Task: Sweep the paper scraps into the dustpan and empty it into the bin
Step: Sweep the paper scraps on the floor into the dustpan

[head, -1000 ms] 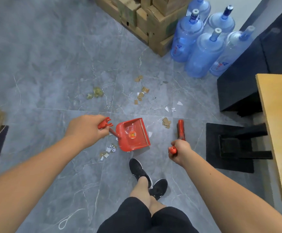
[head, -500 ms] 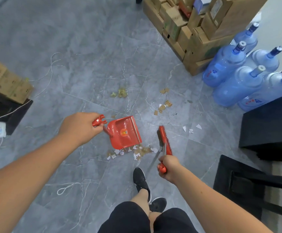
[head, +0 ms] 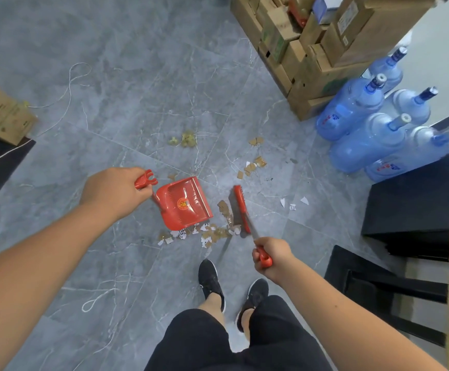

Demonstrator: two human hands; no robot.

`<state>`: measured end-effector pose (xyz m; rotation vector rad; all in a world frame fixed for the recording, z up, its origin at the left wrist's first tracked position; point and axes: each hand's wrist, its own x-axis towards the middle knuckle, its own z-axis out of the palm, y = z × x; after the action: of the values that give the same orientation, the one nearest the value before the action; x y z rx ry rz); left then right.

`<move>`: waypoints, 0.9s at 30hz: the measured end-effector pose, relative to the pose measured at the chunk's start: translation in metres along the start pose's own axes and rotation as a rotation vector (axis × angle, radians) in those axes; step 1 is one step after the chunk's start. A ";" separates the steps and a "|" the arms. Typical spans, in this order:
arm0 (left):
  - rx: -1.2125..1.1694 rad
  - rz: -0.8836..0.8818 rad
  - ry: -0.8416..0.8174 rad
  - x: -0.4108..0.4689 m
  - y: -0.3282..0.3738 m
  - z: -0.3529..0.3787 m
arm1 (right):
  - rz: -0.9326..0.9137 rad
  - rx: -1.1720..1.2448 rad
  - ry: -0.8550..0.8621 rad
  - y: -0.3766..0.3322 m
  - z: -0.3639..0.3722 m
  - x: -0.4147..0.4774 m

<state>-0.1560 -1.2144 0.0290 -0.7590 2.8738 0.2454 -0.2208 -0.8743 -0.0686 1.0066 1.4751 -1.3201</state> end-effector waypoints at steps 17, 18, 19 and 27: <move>-0.017 -0.034 -0.055 0.025 0.105 0.014 | -0.092 0.145 0.216 -0.114 -0.175 0.059; -0.023 -0.043 -0.054 0.027 0.110 0.015 | -0.090 0.144 0.229 -0.122 -0.184 0.063; -0.026 -0.053 -0.055 0.029 0.115 0.016 | -0.087 0.140 0.237 -0.129 -0.194 0.068; -0.013 -0.069 -0.039 0.040 0.155 0.029 | -0.048 0.056 0.207 -0.161 -0.221 0.111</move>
<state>-0.2648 -1.0951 0.0115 -0.8449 2.8060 0.2673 -0.4270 -0.6705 -0.1227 1.1803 1.6330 -1.3297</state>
